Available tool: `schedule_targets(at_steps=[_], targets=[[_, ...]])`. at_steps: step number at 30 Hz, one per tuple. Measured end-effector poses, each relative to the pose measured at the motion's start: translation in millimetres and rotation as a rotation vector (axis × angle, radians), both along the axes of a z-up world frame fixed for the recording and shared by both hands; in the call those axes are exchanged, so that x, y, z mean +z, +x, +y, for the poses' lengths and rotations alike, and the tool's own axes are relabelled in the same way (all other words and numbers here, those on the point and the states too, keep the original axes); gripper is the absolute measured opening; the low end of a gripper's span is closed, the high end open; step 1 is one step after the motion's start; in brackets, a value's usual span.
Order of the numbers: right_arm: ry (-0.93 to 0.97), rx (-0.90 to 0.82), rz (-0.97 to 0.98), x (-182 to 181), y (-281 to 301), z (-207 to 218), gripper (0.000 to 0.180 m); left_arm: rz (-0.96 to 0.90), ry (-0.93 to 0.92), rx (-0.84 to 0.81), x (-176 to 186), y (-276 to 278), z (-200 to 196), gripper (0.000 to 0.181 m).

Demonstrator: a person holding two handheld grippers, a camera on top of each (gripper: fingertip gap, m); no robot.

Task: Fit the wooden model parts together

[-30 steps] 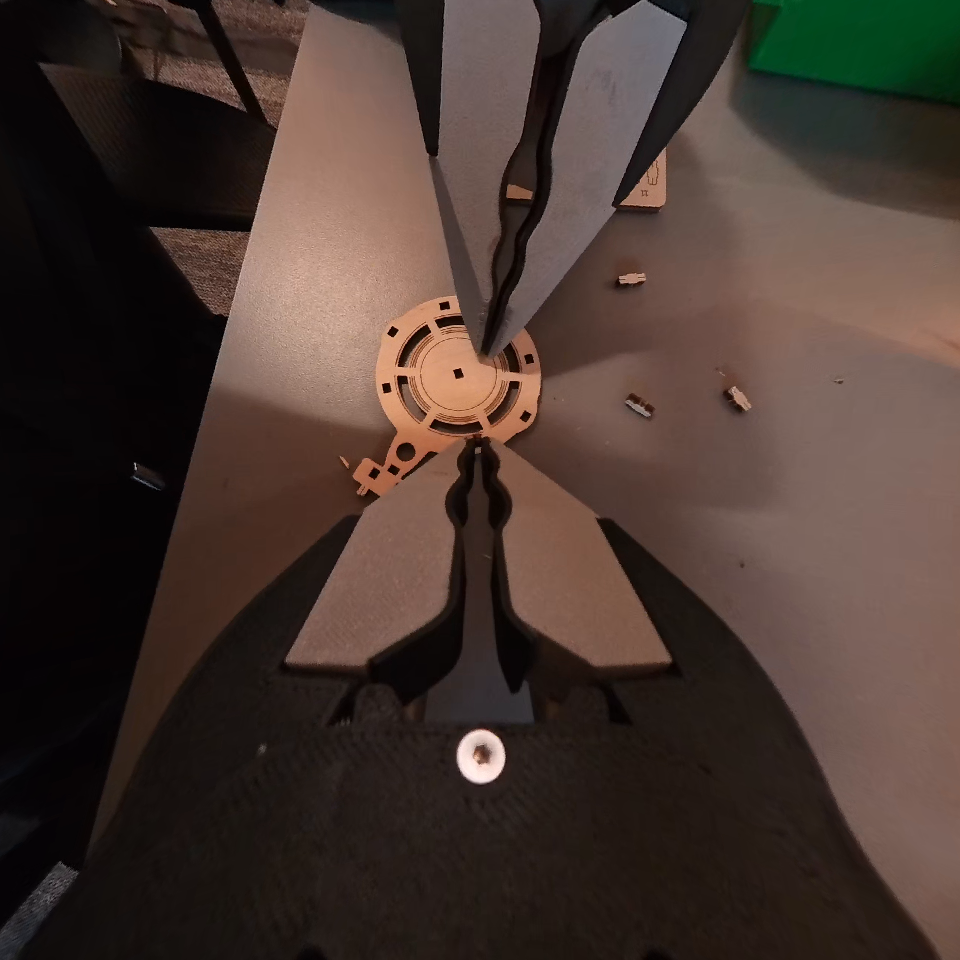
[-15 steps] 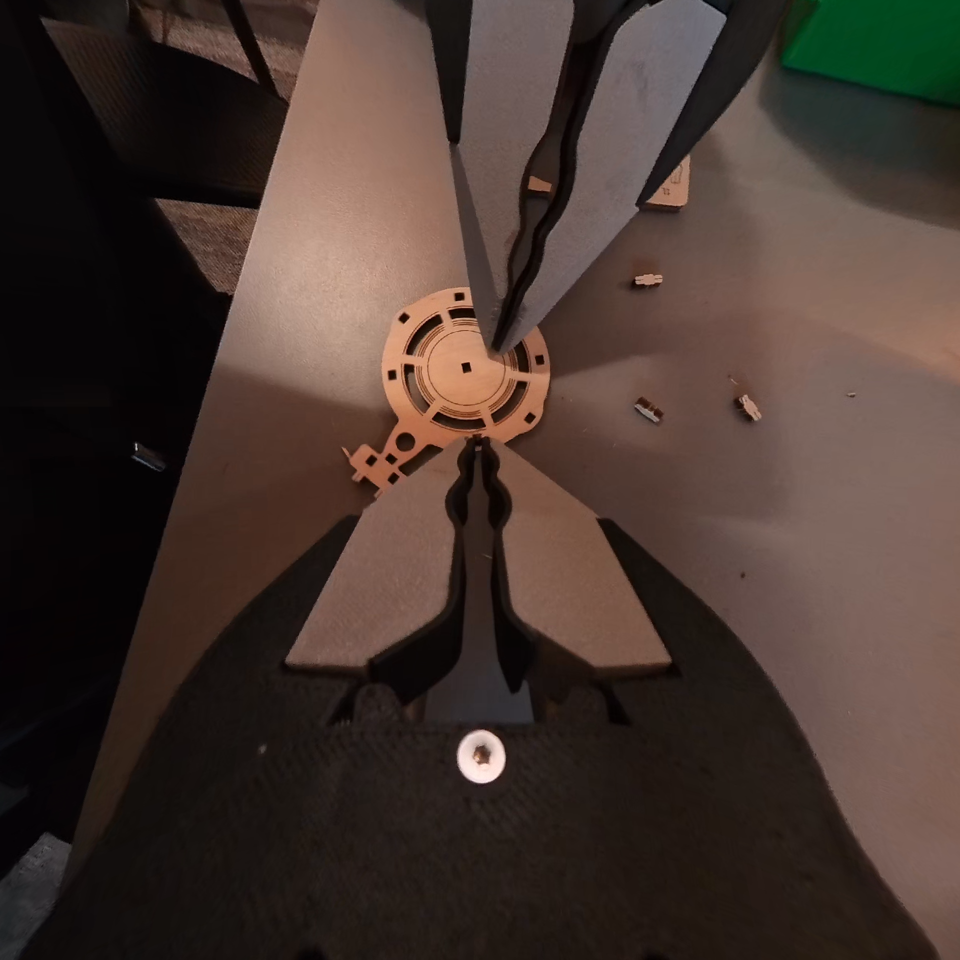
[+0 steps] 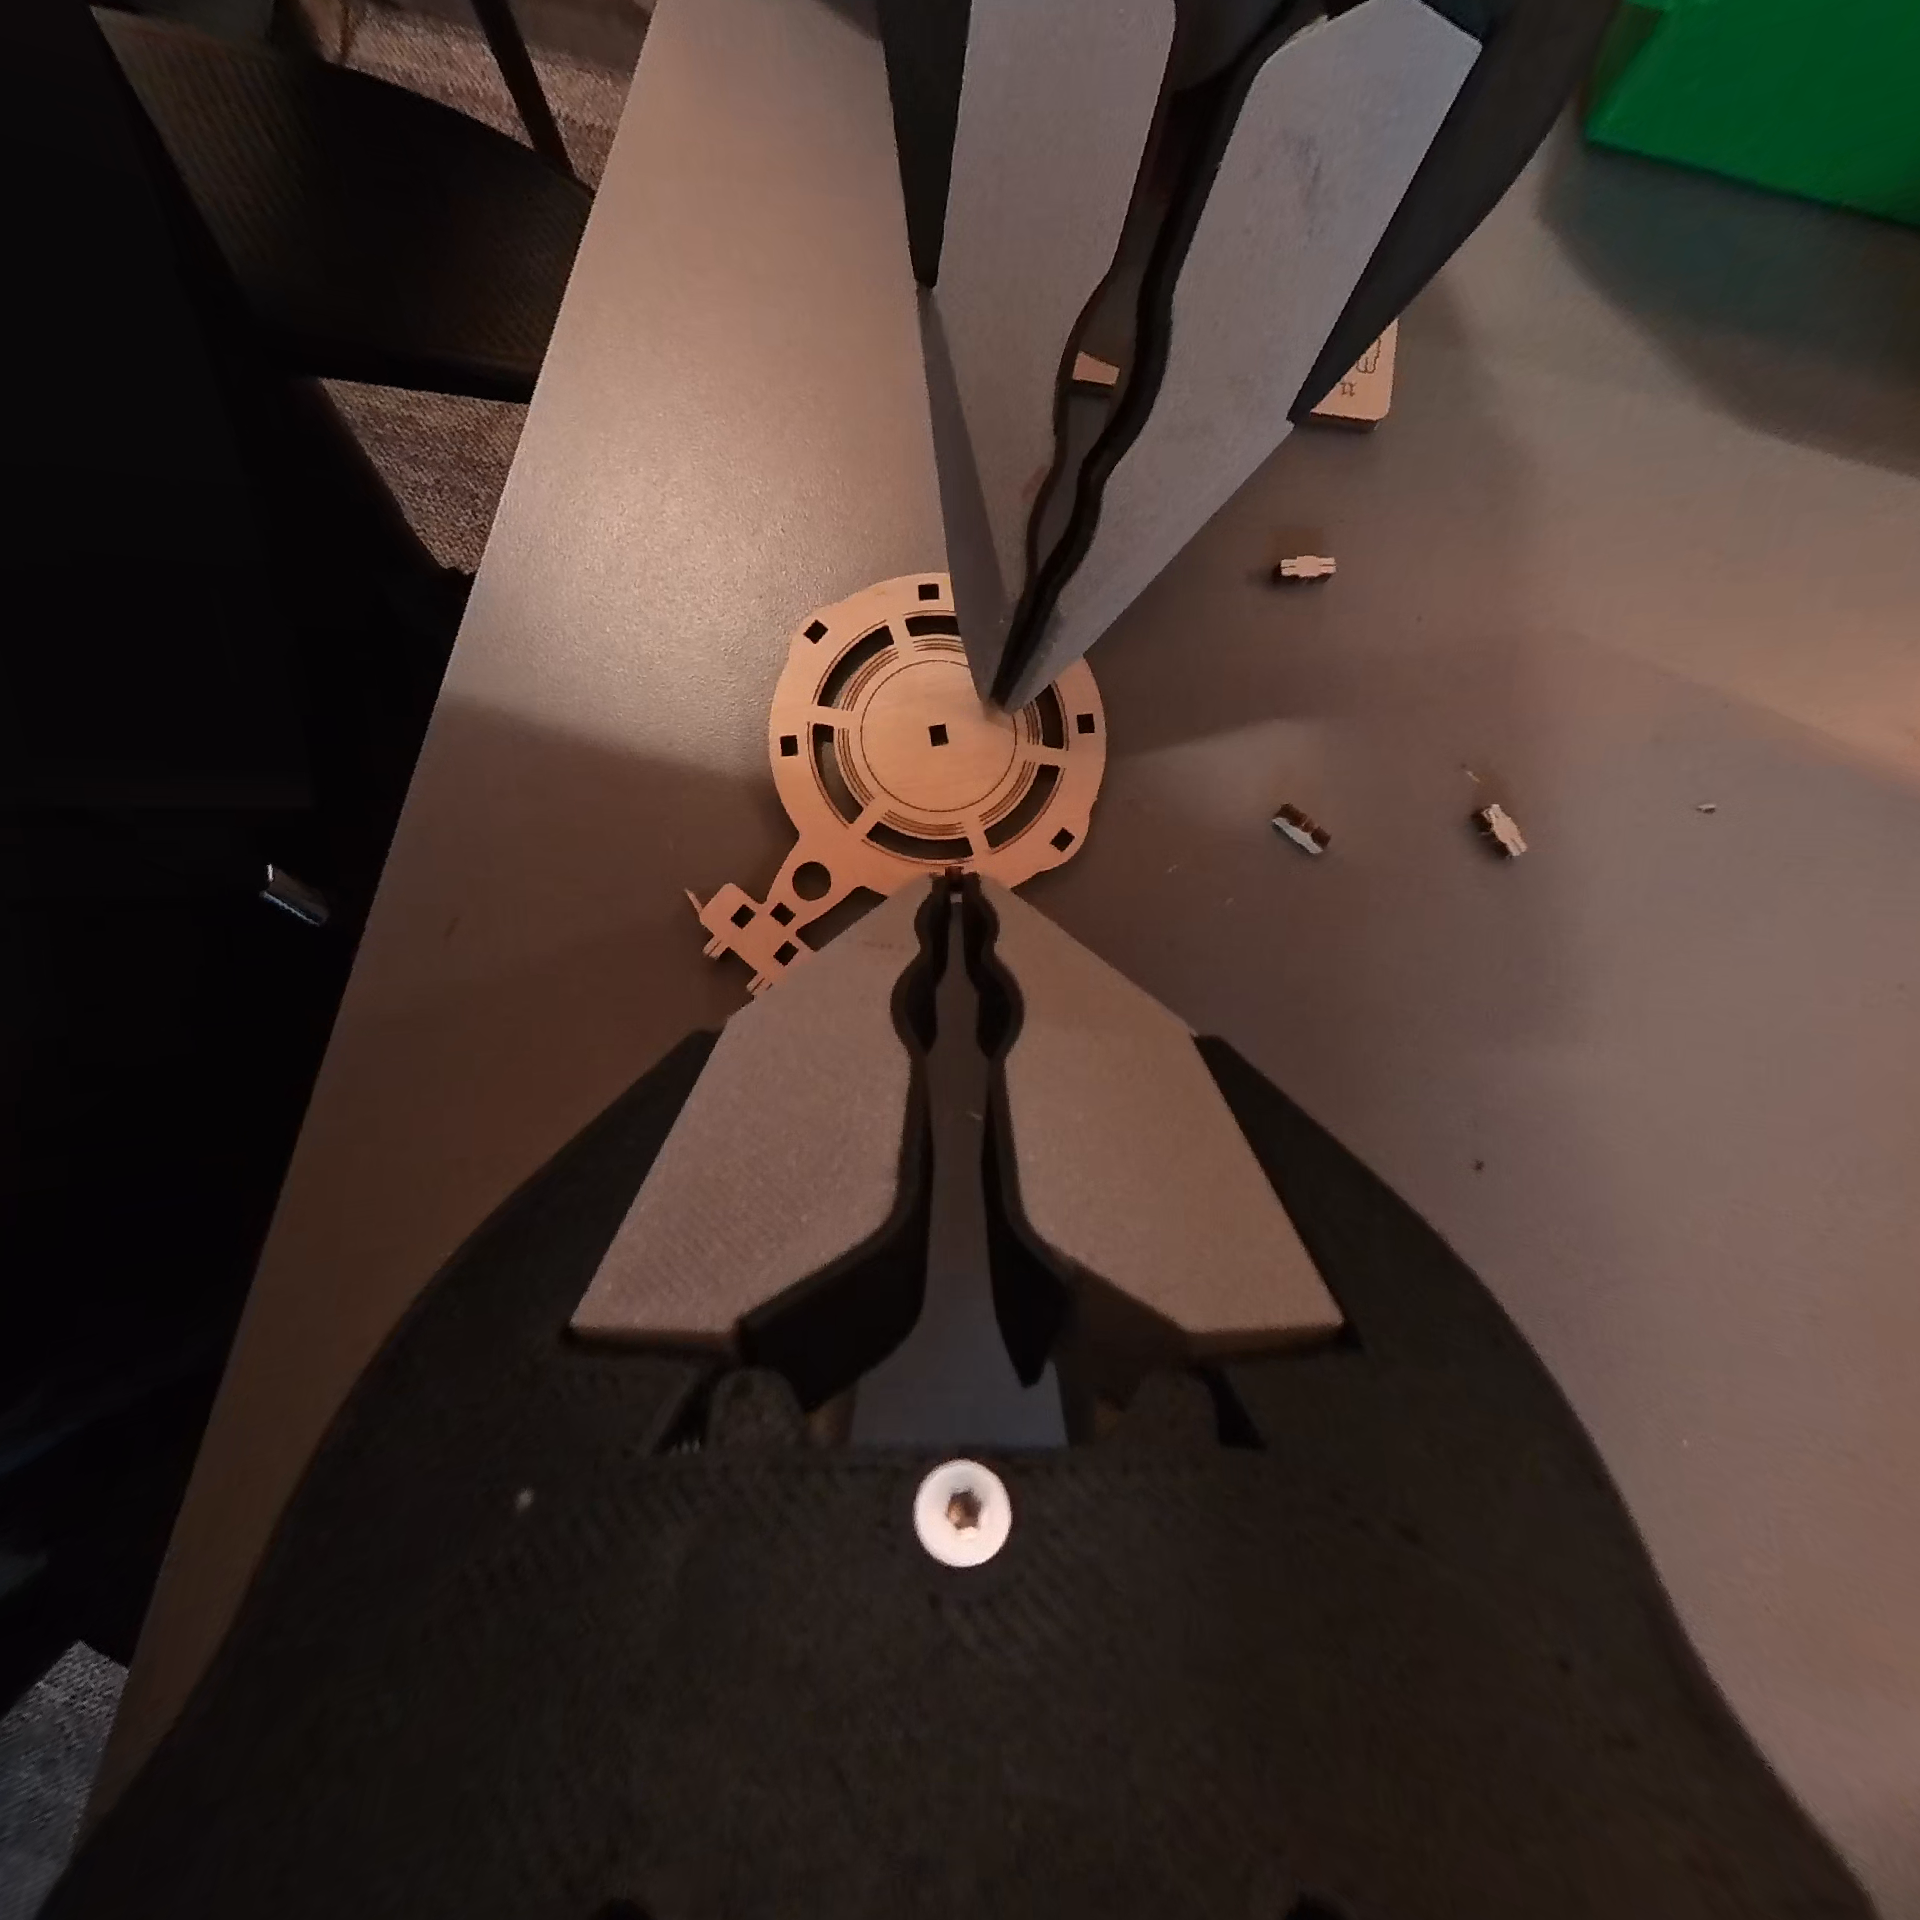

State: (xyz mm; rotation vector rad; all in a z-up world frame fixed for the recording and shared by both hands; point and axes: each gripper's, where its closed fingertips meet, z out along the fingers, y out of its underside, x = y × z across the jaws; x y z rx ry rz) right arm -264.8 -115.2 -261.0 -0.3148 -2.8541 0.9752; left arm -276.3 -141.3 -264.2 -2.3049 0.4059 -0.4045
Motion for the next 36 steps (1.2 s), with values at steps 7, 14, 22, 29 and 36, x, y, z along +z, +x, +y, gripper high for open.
schedule_targets(at_steps=[7, 14, 22, 29, 36], targets=[[0.027, 0.019, 0.004, -0.8, 0.8, 1.5, 0.000, -0.005, -0.002, 0.000, -0.1, -0.2, 0.1, 0.000], [0.071, 0.038, -0.022, -1.0, 1.1, 1.3, 0.000, -0.002, -0.001, 0.000, -0.1, -0.4, 0.1, 0.000], [0.186, 0.114, 0.011, -0.7, 1.8, 1.3, 0.000, -0.001, 0.000, 0.001, -0.4, -0.5, 0.3, 0.000], [0.269, 0.177, 0.023, -0.8, 3.3, 3.4, 0.000, 0.000, 0.000, 0.000, -0.5, -0.6, 0.5, 0.000], [0.327, 0.209, 0.010, -0.8, 2.5, 1.2, 0.000, 0.003, 0.002, 0.000, -0.6, -0.6, 0.6, 0.000]])
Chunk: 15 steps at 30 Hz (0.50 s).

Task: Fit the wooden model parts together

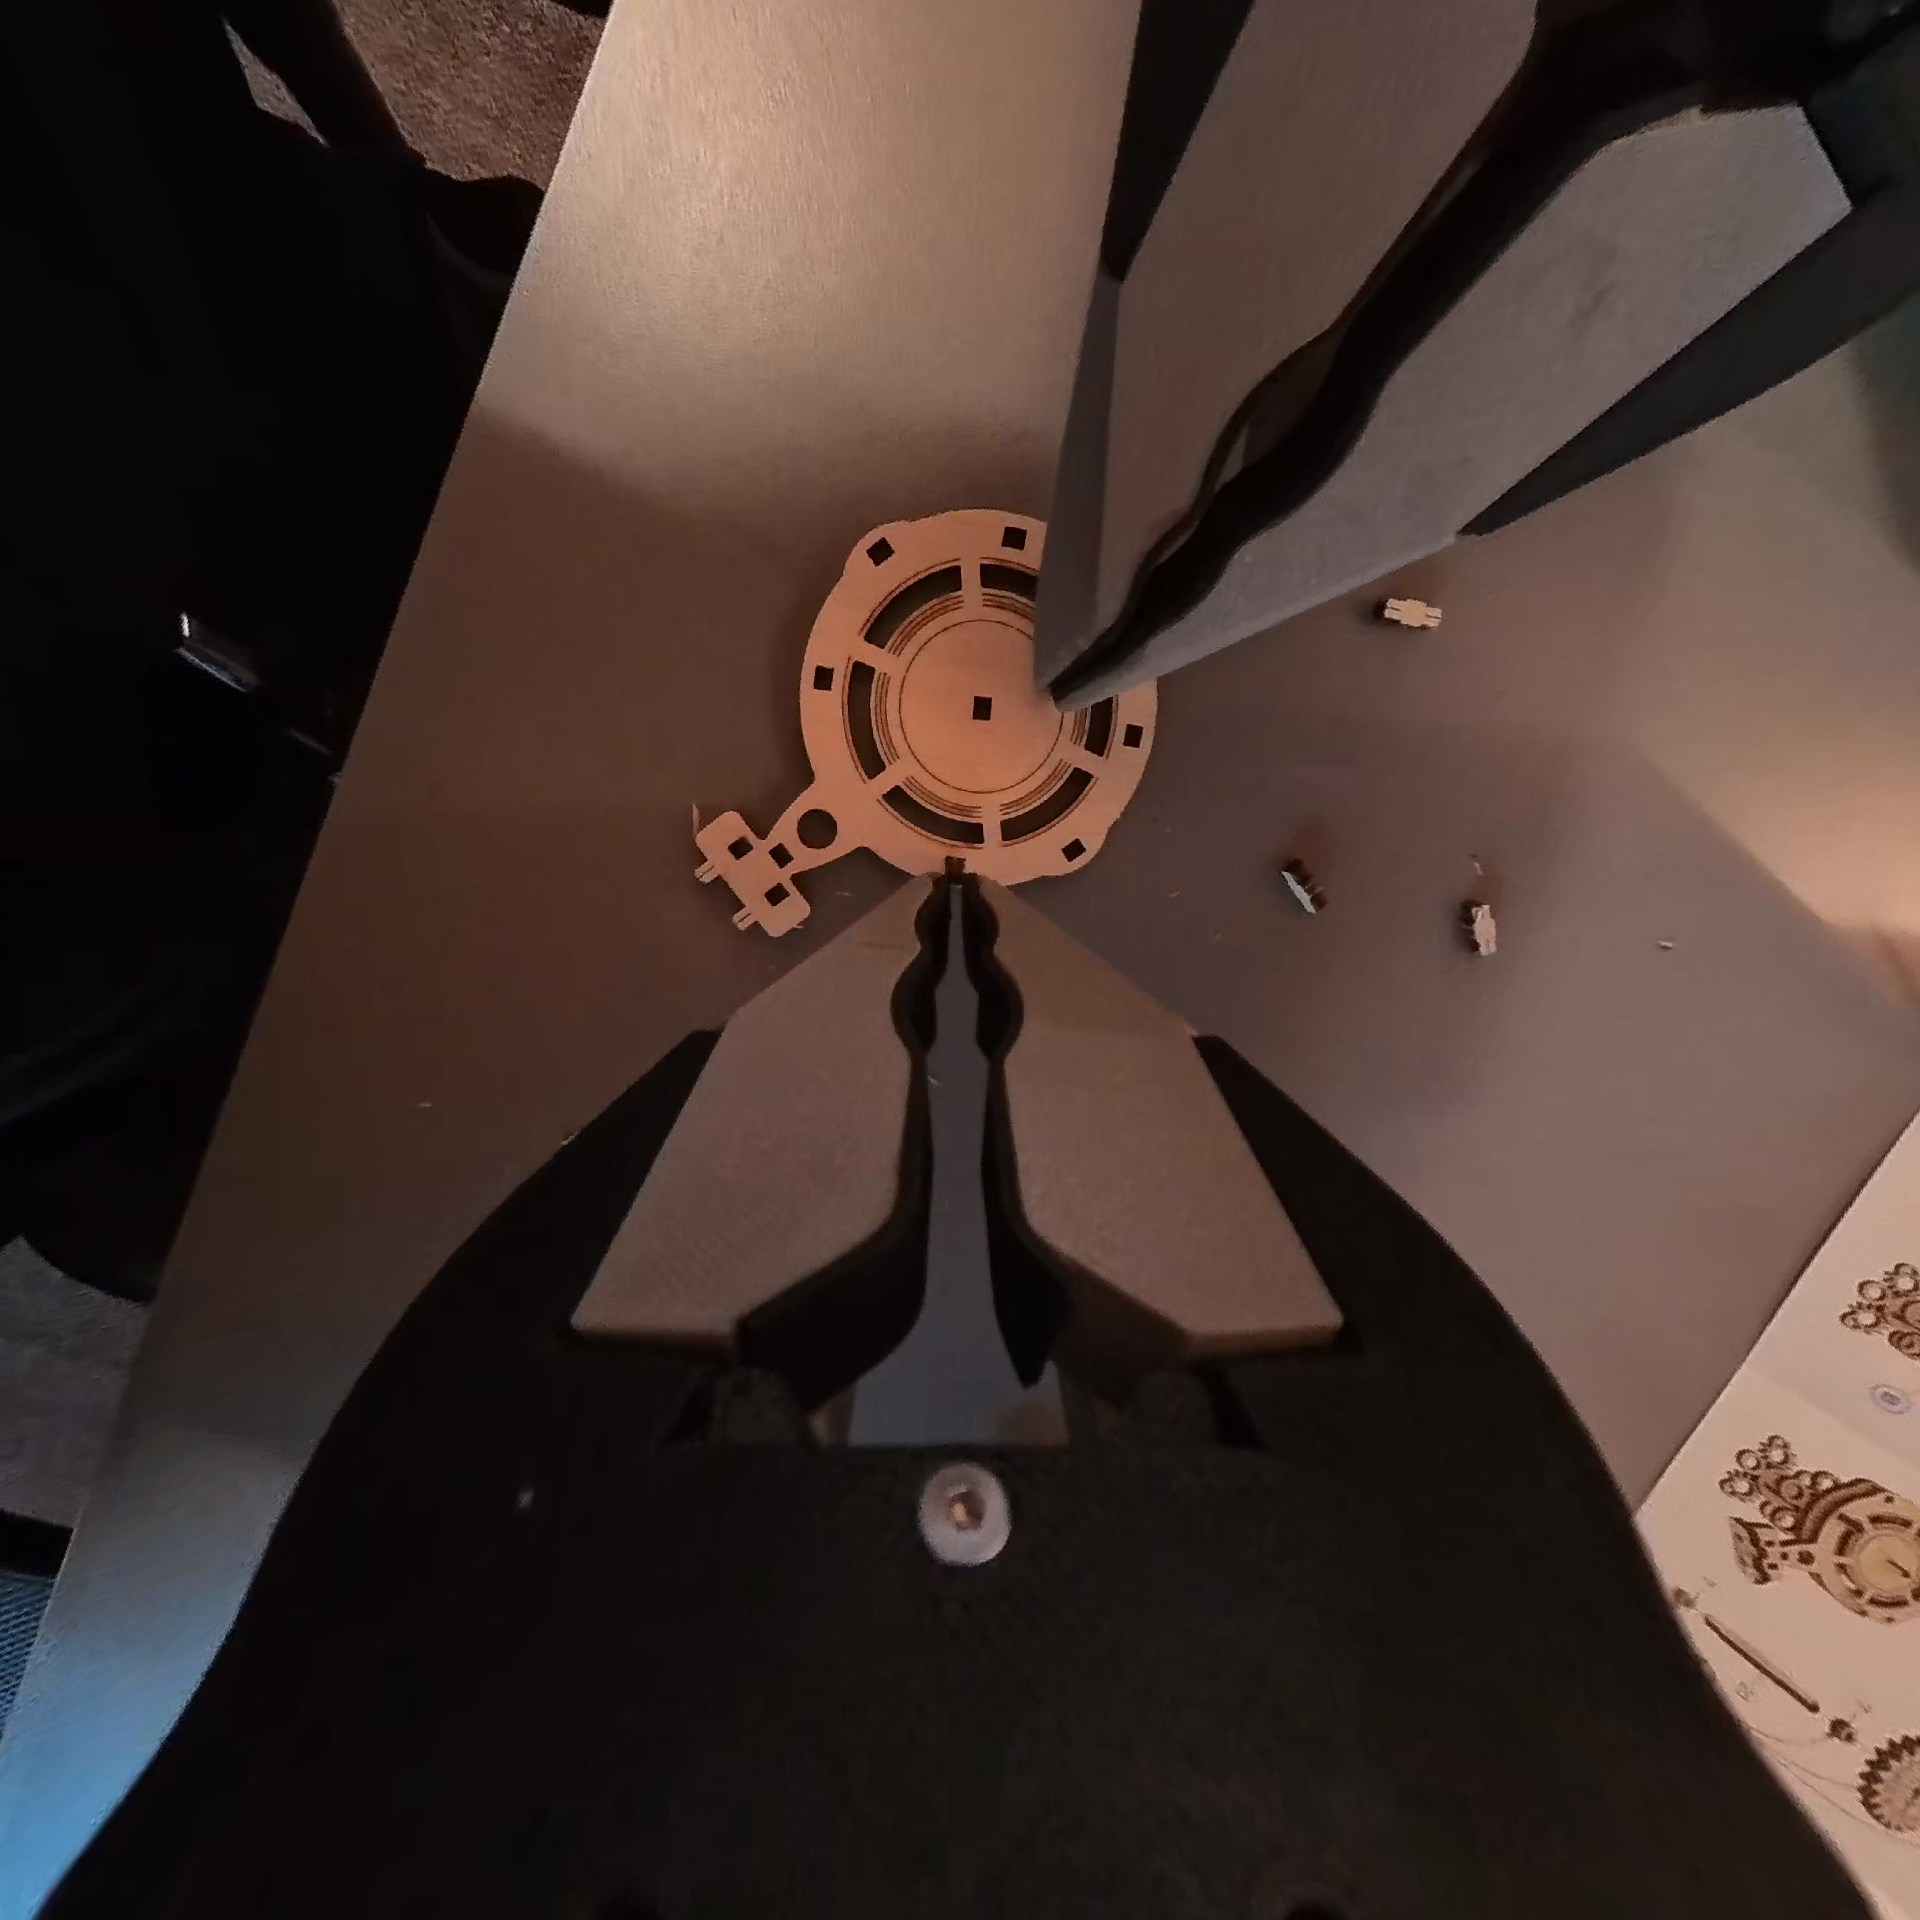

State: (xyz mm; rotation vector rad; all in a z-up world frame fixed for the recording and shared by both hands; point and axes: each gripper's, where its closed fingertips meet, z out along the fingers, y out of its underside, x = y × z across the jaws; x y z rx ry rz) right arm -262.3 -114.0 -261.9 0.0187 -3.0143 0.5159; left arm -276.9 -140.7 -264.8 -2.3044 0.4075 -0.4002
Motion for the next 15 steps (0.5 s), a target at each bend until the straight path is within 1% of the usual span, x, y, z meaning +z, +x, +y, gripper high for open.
schedule_targets(at_steps=[10, 15], targets=[[0.011, -0.043, -0.021, -0.6, -0.9, -0.2, 0.000, 0.005, 0.002, 0.002, -0.1, -0.1, 0.1, 0.000], [-0.053, -0.095, -0.076, -0.3, -0.7, -1.7, 0.000, 0.007, 0.003, 0.002, 0.0, -0.1, 0.1, 0.000]])
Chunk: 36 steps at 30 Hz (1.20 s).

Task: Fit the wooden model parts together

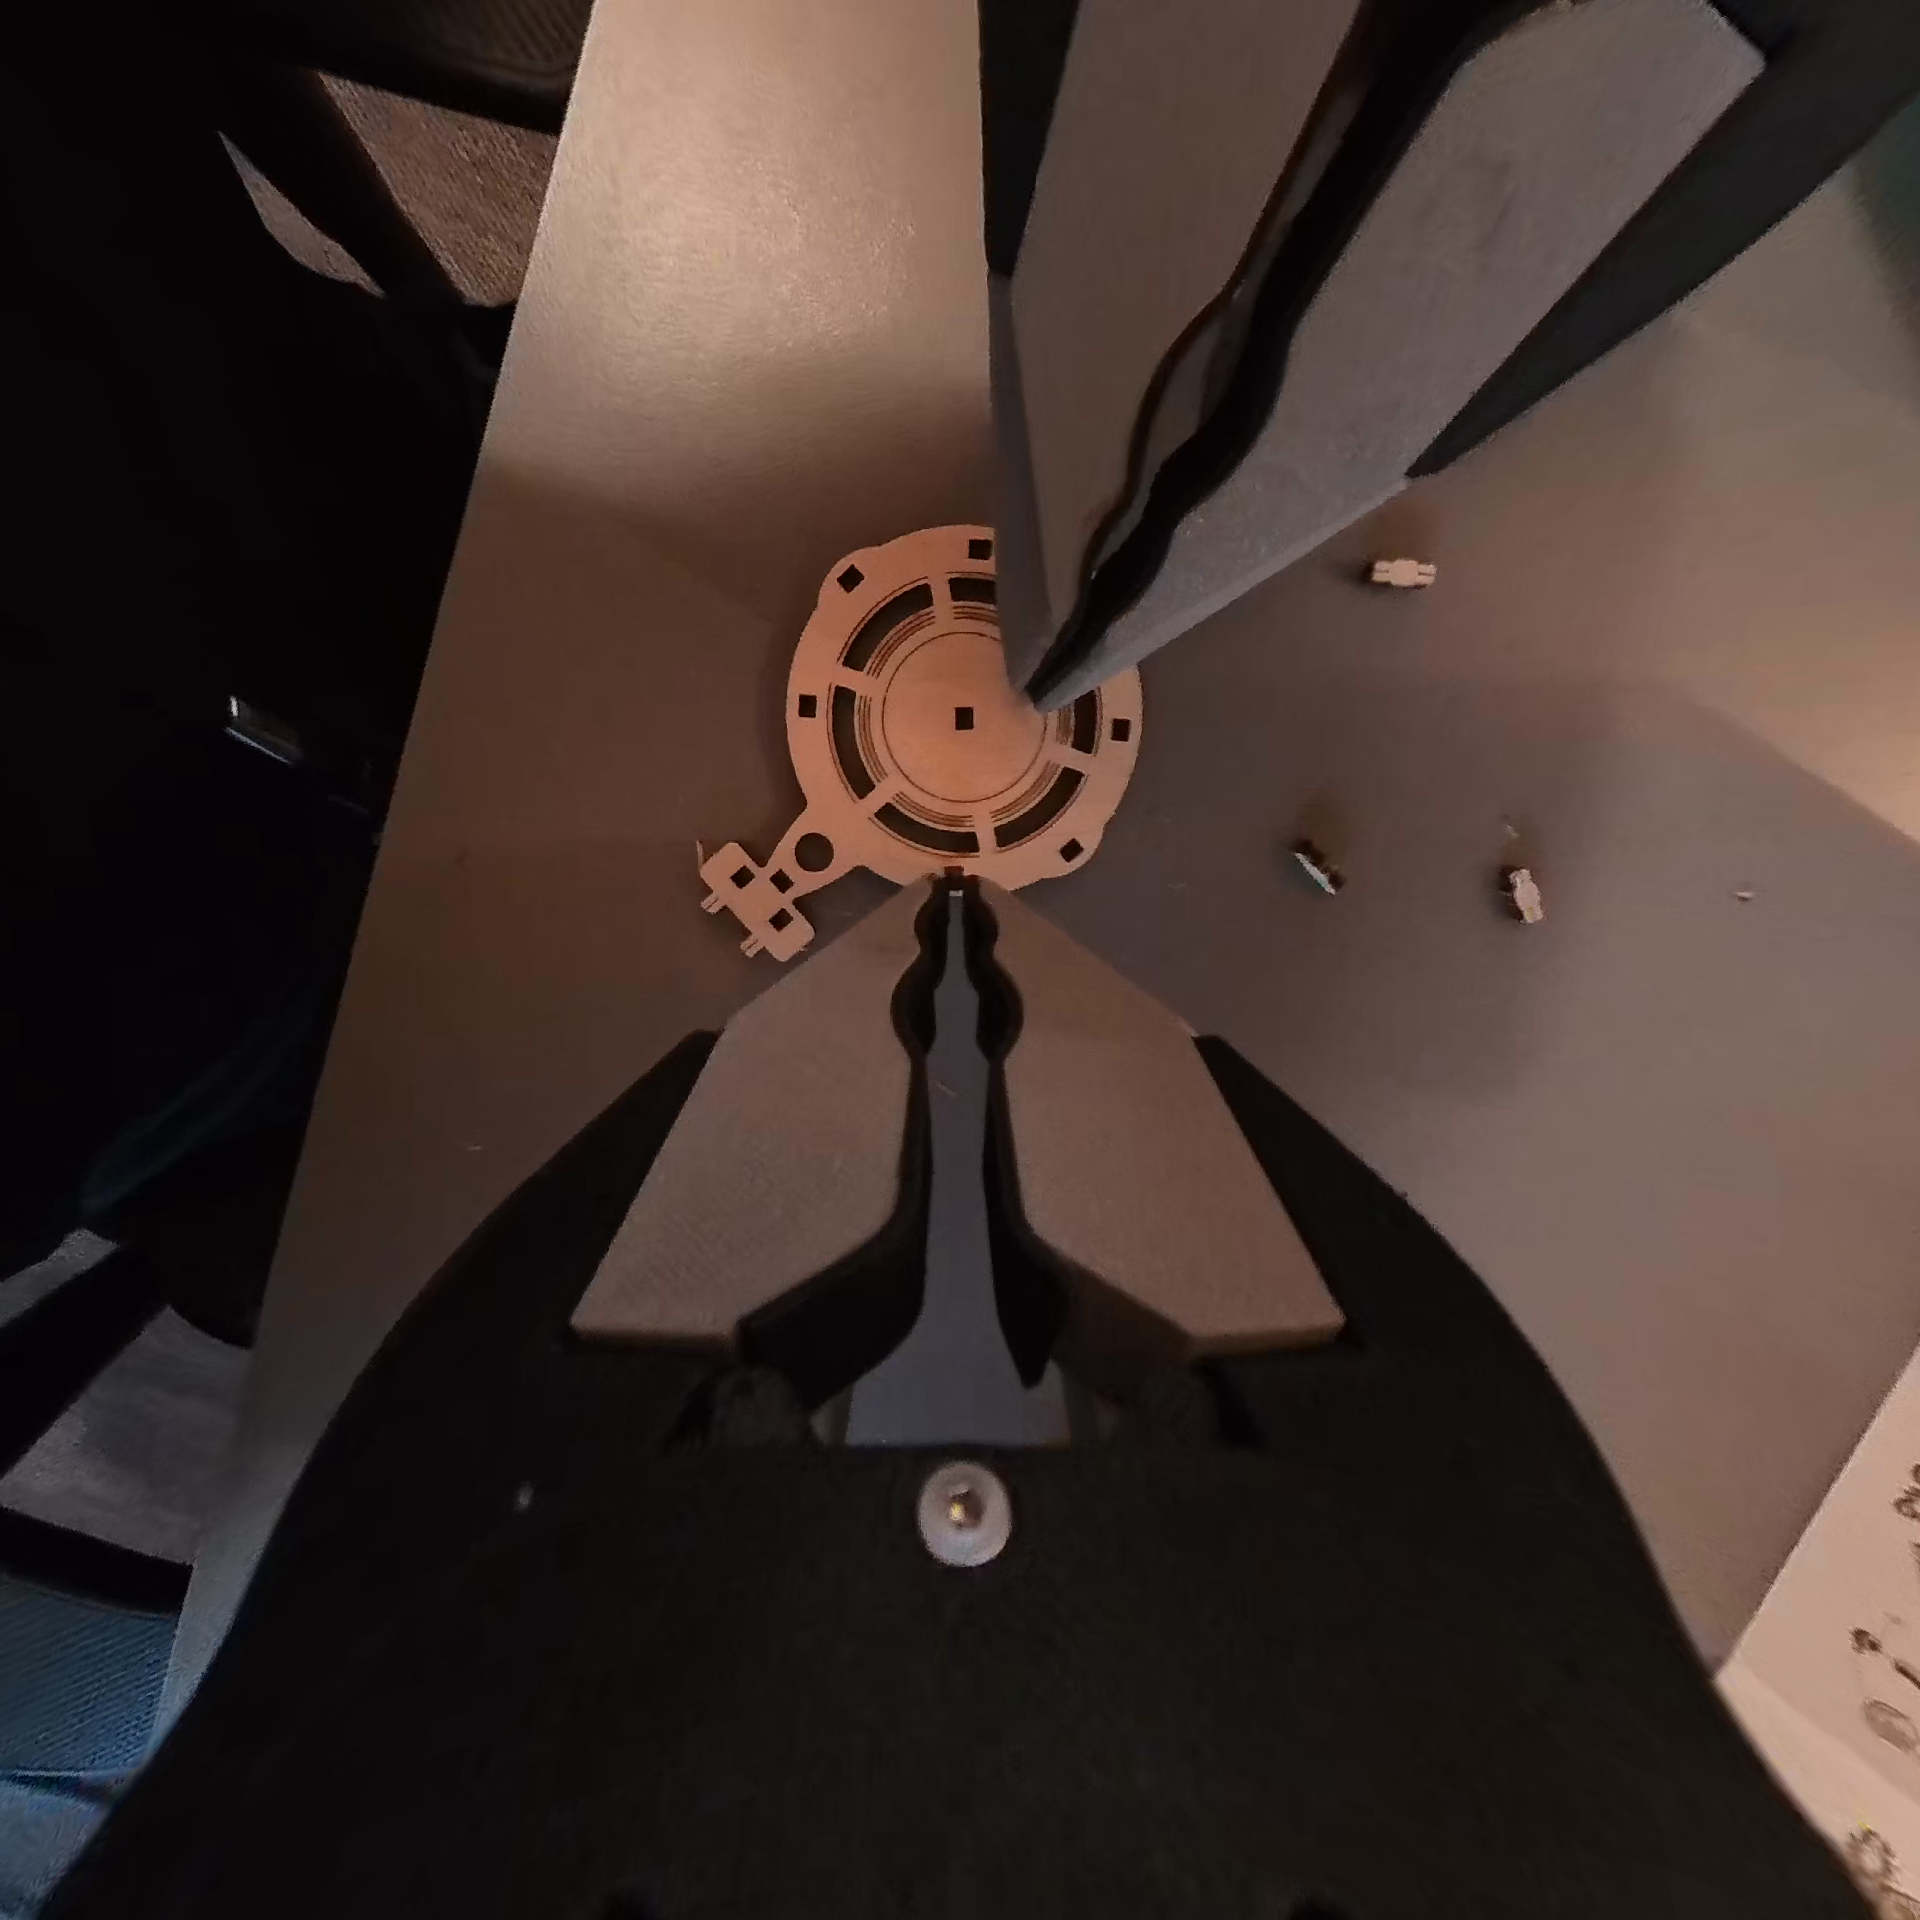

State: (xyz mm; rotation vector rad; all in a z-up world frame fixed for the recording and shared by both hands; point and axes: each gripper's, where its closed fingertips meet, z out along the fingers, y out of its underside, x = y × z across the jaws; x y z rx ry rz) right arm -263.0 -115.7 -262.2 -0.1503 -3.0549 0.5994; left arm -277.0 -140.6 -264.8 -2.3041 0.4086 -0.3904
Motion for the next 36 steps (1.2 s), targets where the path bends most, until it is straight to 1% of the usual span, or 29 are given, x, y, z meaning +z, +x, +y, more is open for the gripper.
schedule_targets(at_steps=[27, 36], targets=[[-0.002, -0.016, 0.046, 0.8, -1.7, 1.6, 0.000, -0.007, -0.003, 0.003, 0.1, 0.0, -0.4, 0.000], [0.004, -0.004, 0.033, 1.2, 1.2, 0.7, 0.000, -0.008, -0.004, 0.002, 0.2, 0.2, -0.6, 0.000]])
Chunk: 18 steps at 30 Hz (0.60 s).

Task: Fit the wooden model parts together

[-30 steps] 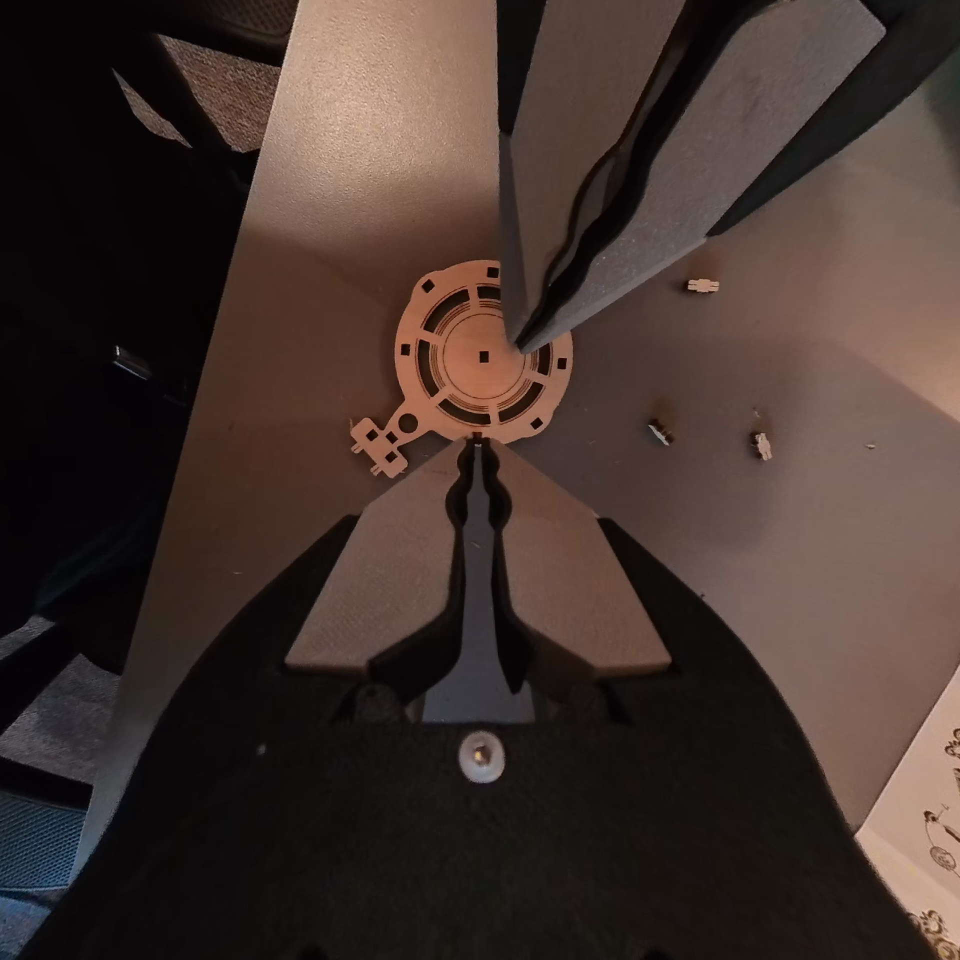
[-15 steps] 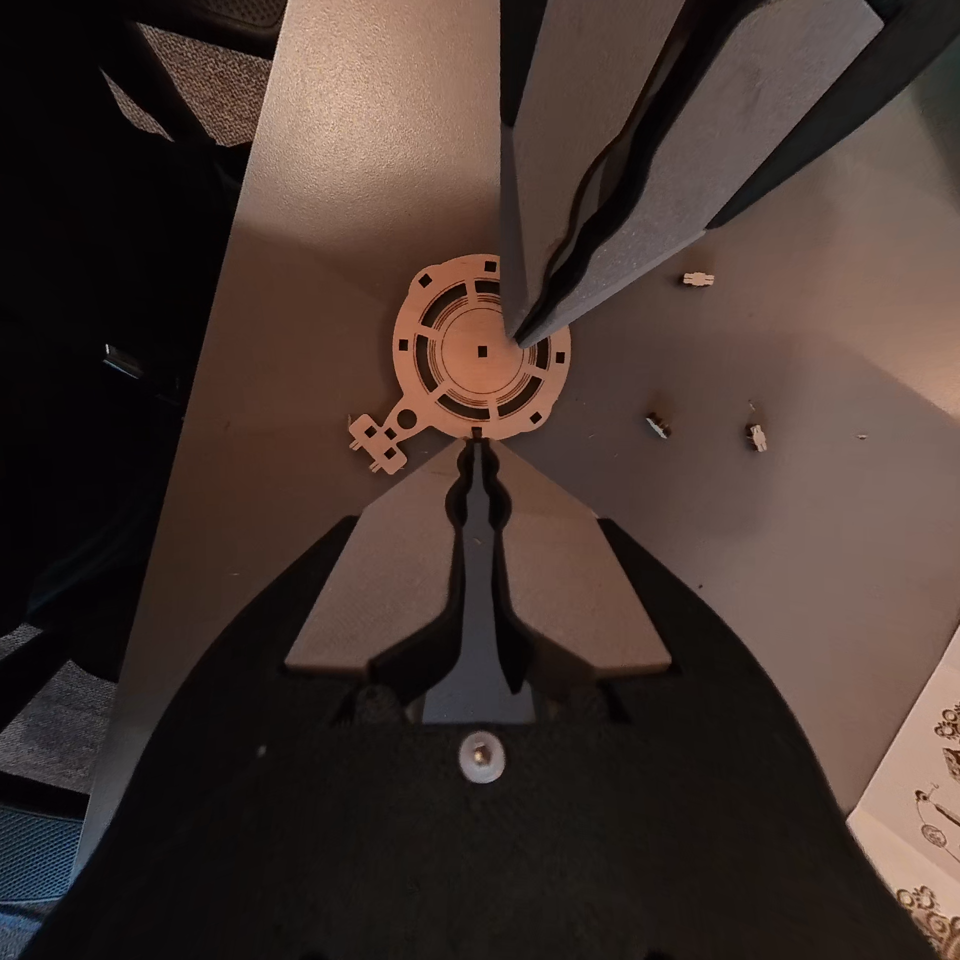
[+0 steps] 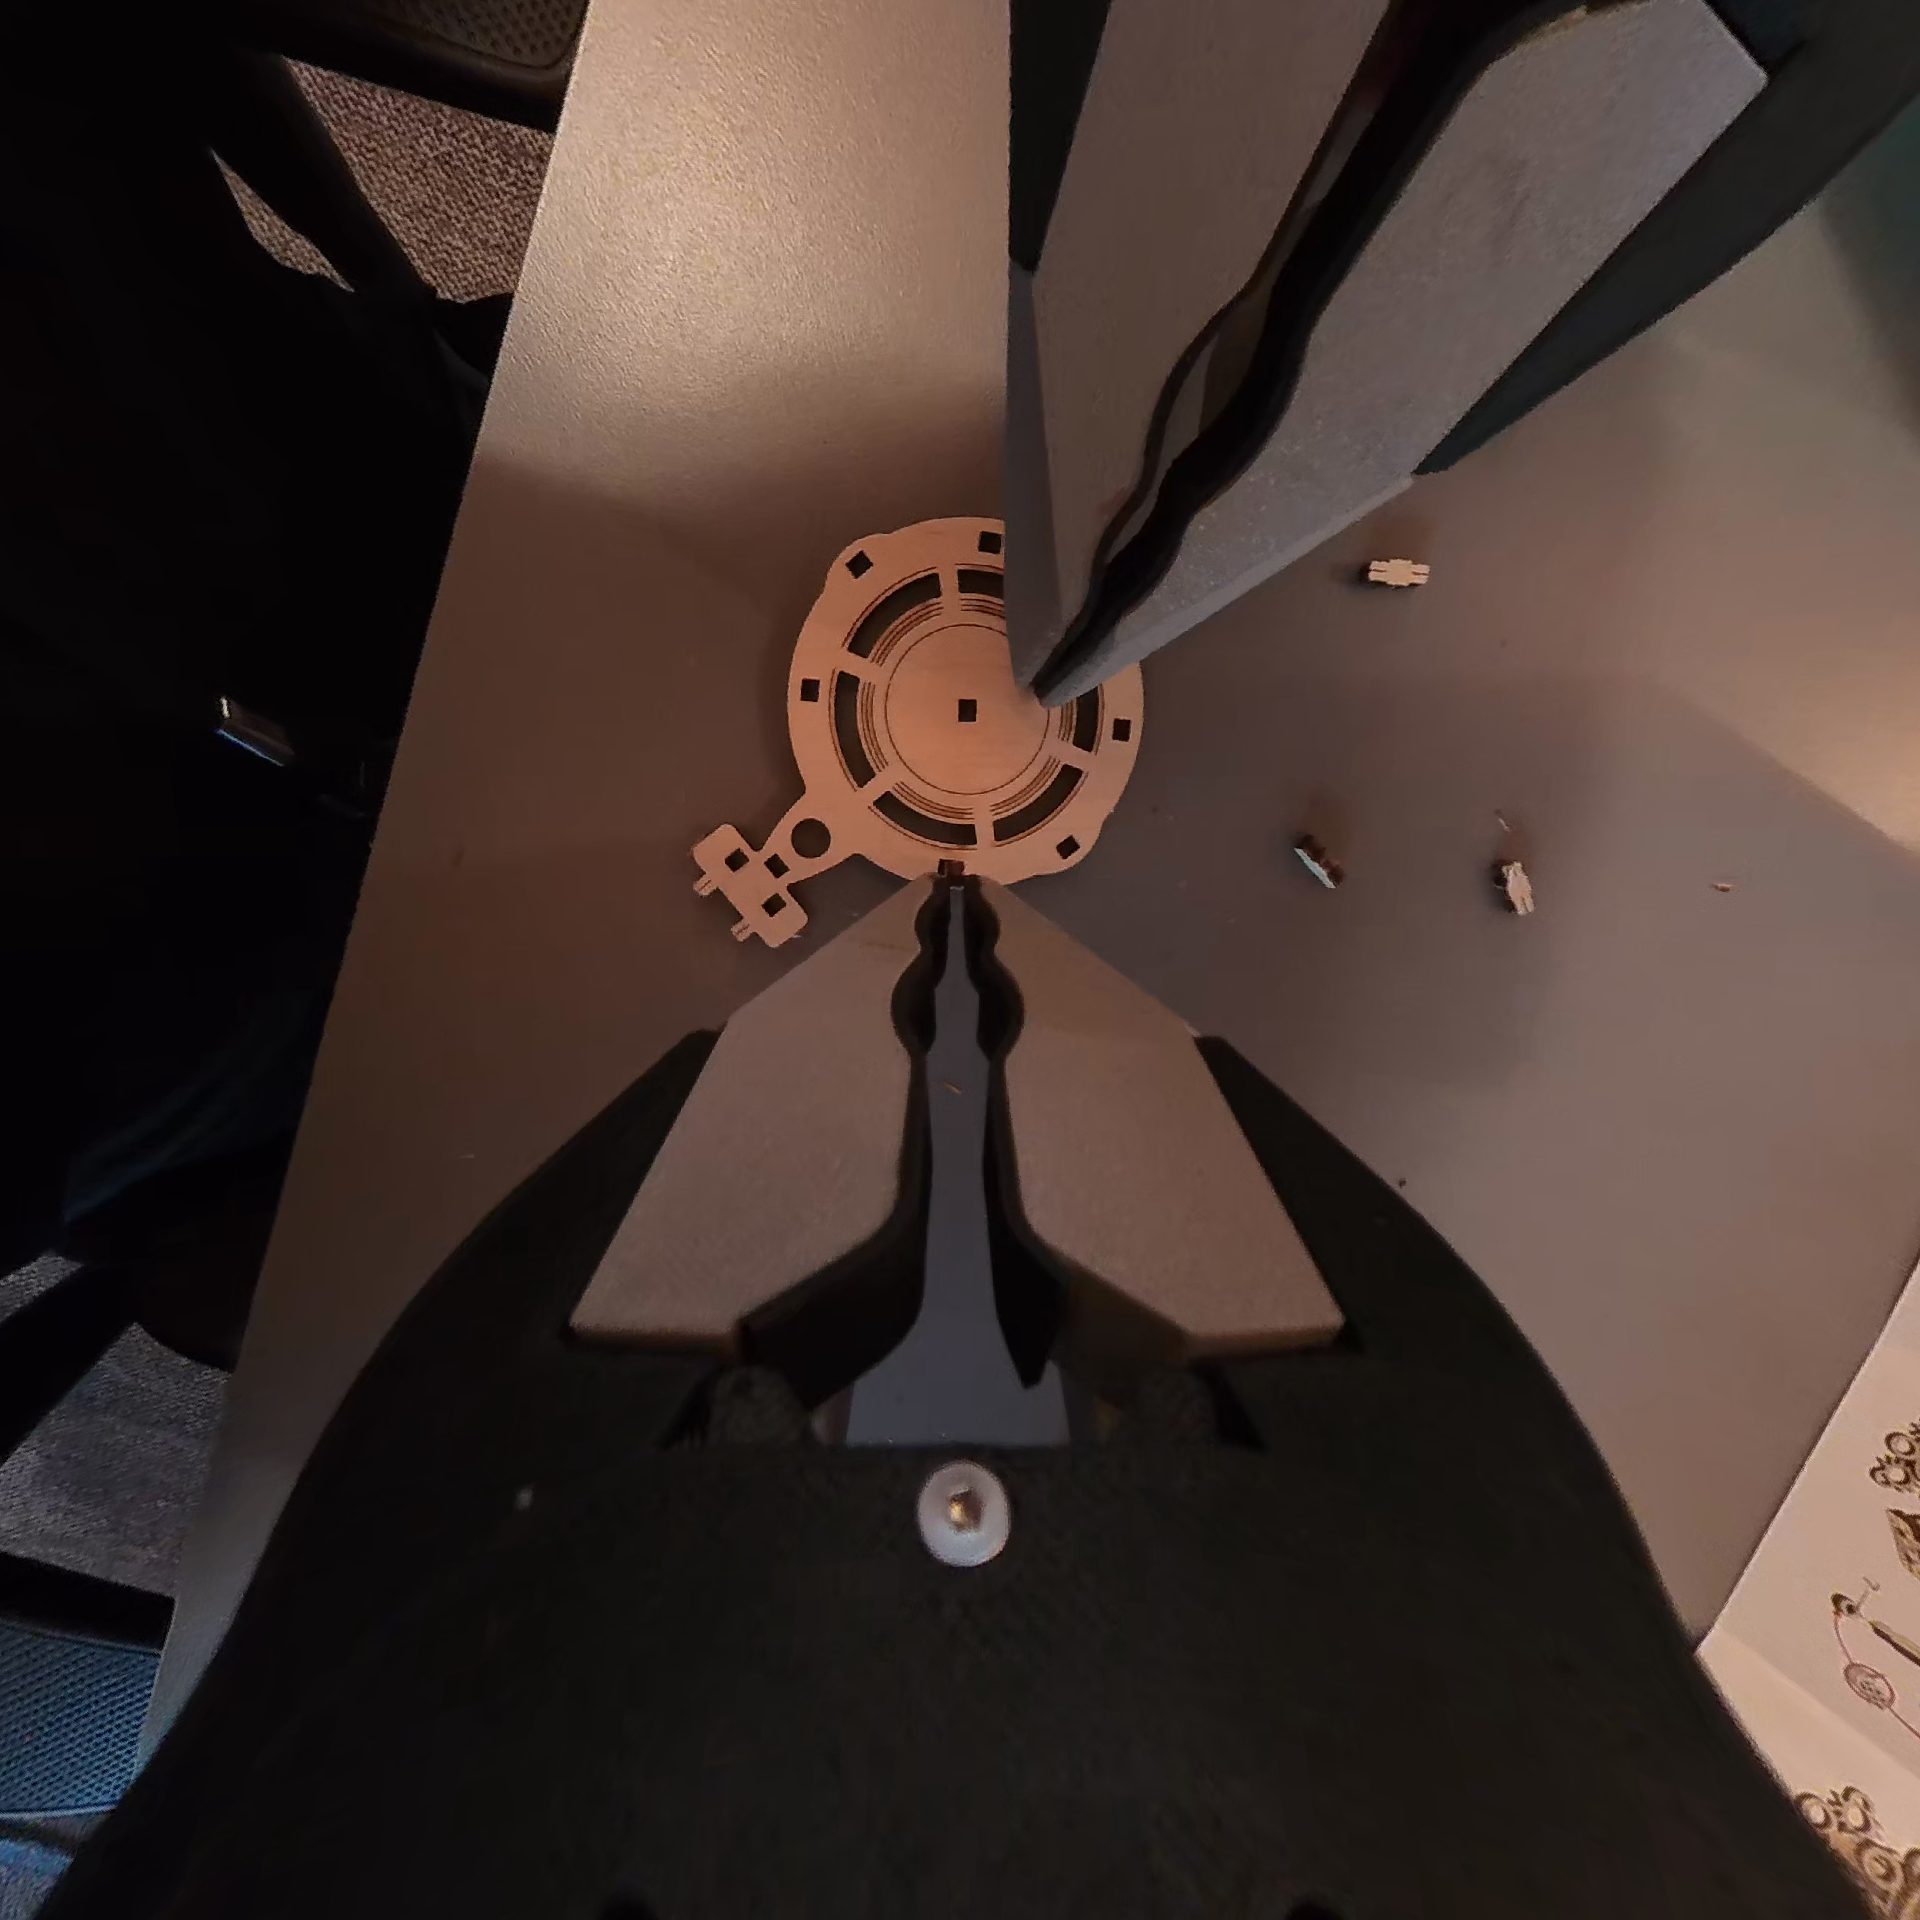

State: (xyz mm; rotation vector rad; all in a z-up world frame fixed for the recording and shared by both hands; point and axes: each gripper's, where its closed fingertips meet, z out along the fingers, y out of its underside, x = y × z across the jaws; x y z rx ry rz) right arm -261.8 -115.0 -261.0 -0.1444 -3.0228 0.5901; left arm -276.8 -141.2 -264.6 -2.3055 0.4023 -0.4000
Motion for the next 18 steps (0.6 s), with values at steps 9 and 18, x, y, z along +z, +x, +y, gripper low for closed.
schedule_targets(at_steps=[9, 18], targets=[[-0.004, -0.021, -0.016, 1.1, 1.8, -2.2, 0.000, -0.004, -0.002, 0.003, -0.1, 0.2, -0.3, 0.000], [-0.007, -0.054, -0.032, 0.6, 1.3, -2.0, 0.000, -0.008, -0.004, 0.007, -0.1, 0.2, -0.3, 0.000]])
